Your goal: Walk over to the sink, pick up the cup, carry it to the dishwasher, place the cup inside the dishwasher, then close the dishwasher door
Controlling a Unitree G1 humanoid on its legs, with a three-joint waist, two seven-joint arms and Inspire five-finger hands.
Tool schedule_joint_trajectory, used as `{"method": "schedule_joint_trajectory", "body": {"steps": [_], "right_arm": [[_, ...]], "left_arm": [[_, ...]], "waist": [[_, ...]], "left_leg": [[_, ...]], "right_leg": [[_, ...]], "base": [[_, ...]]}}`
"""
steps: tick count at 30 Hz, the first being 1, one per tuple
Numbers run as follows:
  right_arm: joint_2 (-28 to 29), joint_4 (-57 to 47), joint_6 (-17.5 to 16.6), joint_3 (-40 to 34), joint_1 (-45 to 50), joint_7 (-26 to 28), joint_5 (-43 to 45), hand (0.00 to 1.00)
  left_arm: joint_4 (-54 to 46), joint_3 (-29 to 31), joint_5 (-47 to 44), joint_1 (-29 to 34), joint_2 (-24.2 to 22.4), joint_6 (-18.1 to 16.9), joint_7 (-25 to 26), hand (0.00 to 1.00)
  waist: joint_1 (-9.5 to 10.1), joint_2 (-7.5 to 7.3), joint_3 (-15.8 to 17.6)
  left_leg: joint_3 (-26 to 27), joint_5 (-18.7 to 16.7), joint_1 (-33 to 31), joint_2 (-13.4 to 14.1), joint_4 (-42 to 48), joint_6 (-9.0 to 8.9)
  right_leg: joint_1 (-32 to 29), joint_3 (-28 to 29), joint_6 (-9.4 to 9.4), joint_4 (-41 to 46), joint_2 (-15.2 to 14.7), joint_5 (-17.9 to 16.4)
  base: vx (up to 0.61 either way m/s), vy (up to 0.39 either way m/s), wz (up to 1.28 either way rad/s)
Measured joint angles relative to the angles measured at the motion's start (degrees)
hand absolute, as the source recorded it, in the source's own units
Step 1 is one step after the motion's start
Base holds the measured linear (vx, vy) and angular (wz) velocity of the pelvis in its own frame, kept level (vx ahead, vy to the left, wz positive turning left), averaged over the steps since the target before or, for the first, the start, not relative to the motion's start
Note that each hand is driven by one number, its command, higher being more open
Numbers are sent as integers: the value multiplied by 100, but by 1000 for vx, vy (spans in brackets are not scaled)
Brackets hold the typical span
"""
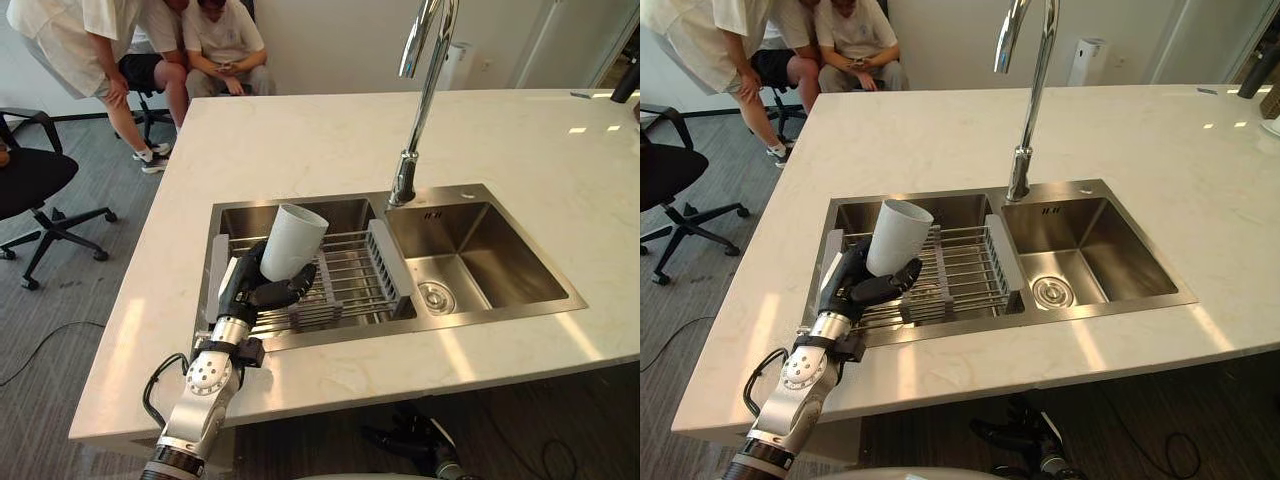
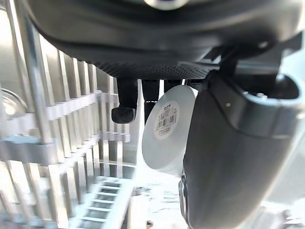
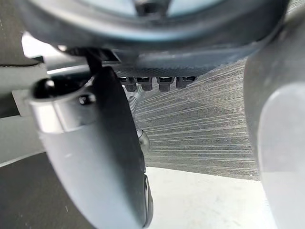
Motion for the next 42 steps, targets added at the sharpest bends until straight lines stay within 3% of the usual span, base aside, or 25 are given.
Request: {"method": "schedule_joint_trajectory", "body": {"steps": [2,8,14,17,19,20,22,23,25,27,29,31,32,33,34,36,38,39,40,41,42], "right_arm": [[44,-14,-14,-42,56,-10,0,100],[78,-309,-21,-83,240,-9,-2,100],[81,-760,-20,-67,267,-17,-4,100],[-14,-944,-16,-17,266,-69,0,100],[-47,-954,-15,-20,194,-103,13,100],[-51,-944,-16,-17,34,-108,22,100],[-49,-847,-10,52,-268,-133,125,100],[-59,-783,2,53,-297,-161,144,100],[-121,-756,-23,105,-468,-165,234,100],[-178,-812,-22,134,-637,-170,259,100],[-320,-922,-19,210,-715,-244,339,100],[-264,-1276,-11,222,-439,-281,345,100],[-259,-1501,-10,230,-288,-272,342,100],[-232,-1645,-13,217,-179,-251,341,100],[-245,-1636,-10,189,-180,-261,341,100],[-314,-1616,-6,178,-21,-314,336,100],[-289,-1622,-14,180,172,-325,340,100],[-283,-1618,-20,155,273,-324,340,100],[-306,-1599,-19,119,276,-324,340,100],[-141,-1455,-19,85,228,-330,339,100],[40,-1318,-17,90,167,-324,339,100]], "left_arm": [[-412,193,-116,217,-157,-255,-71,0],[-1015,409,-197,347,-430,-584,-191,0],[-1471,383,-180,588,-556,-692,-238,0],[-1539,291,-109,601,-578,-739,-213,0],[-1565,169,62,594,-574,-877,-167,0],[-1626,164,173,540,-566,-942,-119,0],[-1610,186,212,409,-506,-952,-7,0],[-1615,215,210,409,-512,-952,35,0],[-1663,386,187,408,-522,-951,182,0],[-1675,403,66,394,-527,-937,248,0],[-1661,245,-73,484,-585,-836,179,0],[-1801,155,-78,561,-570,-834,111,0],[-1975,141,-78,591,-575,-836,78,0],[-2244,138,-78,623,-586,-848,11,0],[-2363,136,-76,620,-582,-858,-20,0],[-2577,109,-78,615,-602,-948,-200,0],[-2559,3,-79,617,-692,-1013,-341,0],[-2460,-139,-85,609,-797,-1084,-452,0],[-2404,-211,-88,607,-837,-1102,-512,0],[-2224,-351,-109,601,-794,-1150,-573,0],[-1917,-393,-156,594,-689,-1153,-618,0]], "waist": [[27,-63,-42],[129,-116,-83],[133,-135,-69],[126,-167,-50],[163,-149,-70],[209,-136,-72],[313,-277,87],[403,-296,121],[581,-261,158],[592,-154,236],[541,168,397],[510,231,375],[473,214,371],[413,136,370],[406,143,367],[363,168,274],[304,193,156],[277,304,21],[261,371,-40],[207,252,-189],[170,107,-209]], "left_leg": [[-14,-30,-82,4,79,-1],[-13,-83,-109,1,180,5],[-30,-264,-259,-89,414,76],[-255,-312,-288,-272,464,181],[-353,-233,-495,-336,632,273],[-341,-209,-740,-300,782,354],[-536,-207,-978,-422,1151,392],[-541,-217,-1041,-424,1263,407],[-556,-224,-1470,-406,1627,403],[-588,-231,-1718,-364,1791,341],[-539,-157,-1816,-129,1955,215],[-306,-230,-1851,75,1934,183],[-96,-283,-1895,162,1931,157],[197,-376,-1995,284,2068,262],[346,-432,-2053,347,2292,348],[861,-675,-1947,725,3427,449],[1155,-936,-1598,1104,3840,350],[1203,-1075,-1417,1246,3593,121],[1220,-1177,-1394,1116,3302,5],[1118,-1214,-1282,746,2474,-73],[997,-927,-1197,442,2009,29]], "right_leg": [[-54,-3,0,43,-7,-19],[-50,19,0,67,-23,-18],[-281,35,67,534,-176,-216],[-456,7,277,1122,-439,-437],[-538,210,502,1102,-462,-309],[-608,423,665,1175,-468,-470],[-554,632,716,2626,-523,-1099],[-415,660,685,2520,-487,-1167],[-8,633,516,1487,-345,-1232],[146,526,311,955,-266,-1258],[300,306,61,848,-68,-1089],[275,154,4,957,1,-1060],[205,67,-61,987,-37,-1056],[60,-39,-211,1028,-124,-1039],[10,-84,-216,1049,-171,-1002],[38,-275,-131,1038,-386,-909],[117,-538,-84,1037,-551,-884],[101,-736,-16,1073,-601,-887],[54,-796,7,1098,-625,-895],[-77,-914,48,1088,-774,-875],[-93,-890,67,1000,-884,-860]], "base": [[0,0,0],[0,0,0],[-44,14,2],[-29,57,30],[-3,95,34],[4,76,32],[-15,18,56],[-71,-44,41],[-168,-73,11],[-213,-70,23],[-333,-78,39],[-294,-91,40],[-296,-66,57],[-231,-4,47],[-254,60,43],[-141,126,47],[-47,200,80],[-10,253,92],[-3,329,103],[-10,301,98],[-30,270,96]]}}
